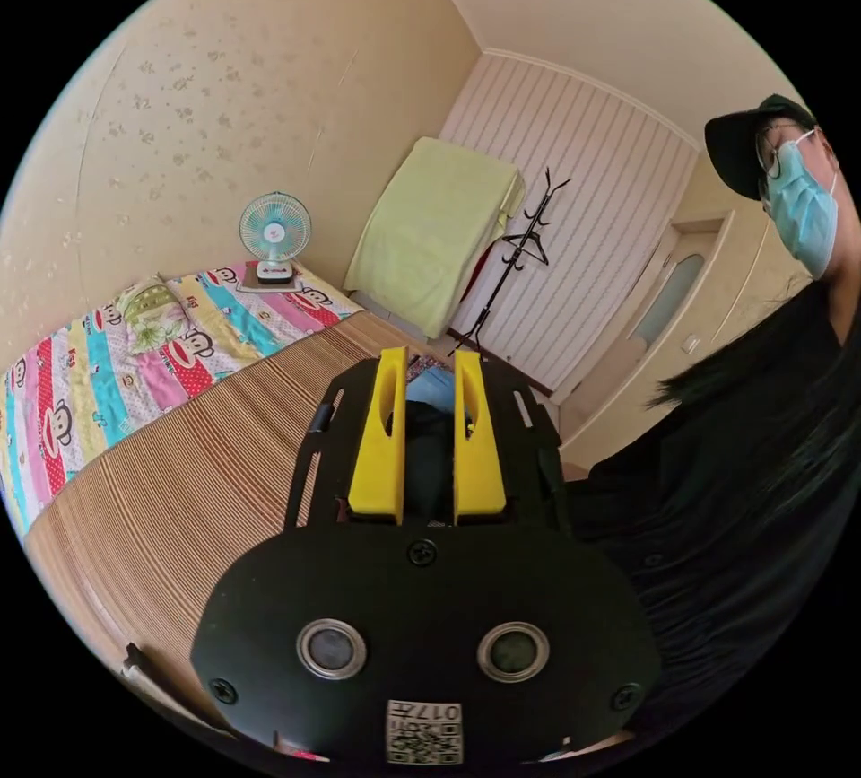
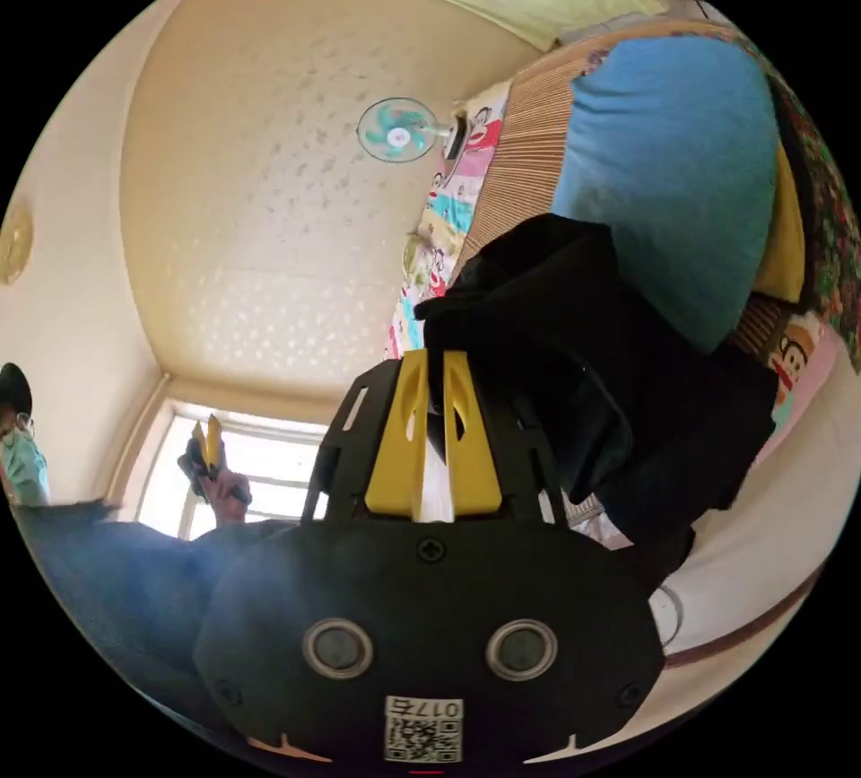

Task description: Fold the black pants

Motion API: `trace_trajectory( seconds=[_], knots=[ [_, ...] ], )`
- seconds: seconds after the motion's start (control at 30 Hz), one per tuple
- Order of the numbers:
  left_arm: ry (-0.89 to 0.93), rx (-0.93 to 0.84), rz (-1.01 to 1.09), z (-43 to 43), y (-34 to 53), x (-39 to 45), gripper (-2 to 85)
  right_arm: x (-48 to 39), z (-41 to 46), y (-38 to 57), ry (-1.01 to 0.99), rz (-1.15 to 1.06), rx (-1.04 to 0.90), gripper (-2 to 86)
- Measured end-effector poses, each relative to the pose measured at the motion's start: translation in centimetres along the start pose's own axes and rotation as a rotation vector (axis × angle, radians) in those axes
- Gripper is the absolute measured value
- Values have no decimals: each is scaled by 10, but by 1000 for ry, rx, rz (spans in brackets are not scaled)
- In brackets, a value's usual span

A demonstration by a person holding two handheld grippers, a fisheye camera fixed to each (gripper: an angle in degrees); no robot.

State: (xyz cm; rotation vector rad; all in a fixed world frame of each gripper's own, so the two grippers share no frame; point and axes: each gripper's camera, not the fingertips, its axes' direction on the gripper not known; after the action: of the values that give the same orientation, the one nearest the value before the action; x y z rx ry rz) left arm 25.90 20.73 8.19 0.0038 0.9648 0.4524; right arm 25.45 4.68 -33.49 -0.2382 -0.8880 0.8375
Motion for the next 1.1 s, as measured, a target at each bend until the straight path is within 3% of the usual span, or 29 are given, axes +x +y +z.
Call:
trace_trajectory(
  seconds=[0.07,0.2,0.33,0.4,0.53,0.73,0.87,0.93,1.1],
  knots=[
    [-4,-91,67,23,-7,25,101,-57,7,-15,-25,-180,-52,22],
    [4,-176,152,58,-21,58,123,-140,38,-33,-224,-315,-136,11],
    [-115,-219,143,88,-36,65,132,-200,49,-20,-603,-375,-115,8],
    [-160,-247,108,96,-43,61,138,-233,58,-6,-689,-441,-164,8],
    [-197,-62,64,58,-58,67,72,-299,58,44,-743,-678,-214,12],
    [30,235,-182,-31,-90,49,5,-288,26,109,-573,-878,-105,27],
    [206,378,-255,-66,-122,51,-3,-246,17,159,-444,-814,5,70],
    [268,454,-273,-88,-139,51,-4,-214,28,186,-261,-748,-31,92],
    [119,574,-39,-176,-203,91,-4,-186,80,257,98,-817,-173,147]
  ],
)
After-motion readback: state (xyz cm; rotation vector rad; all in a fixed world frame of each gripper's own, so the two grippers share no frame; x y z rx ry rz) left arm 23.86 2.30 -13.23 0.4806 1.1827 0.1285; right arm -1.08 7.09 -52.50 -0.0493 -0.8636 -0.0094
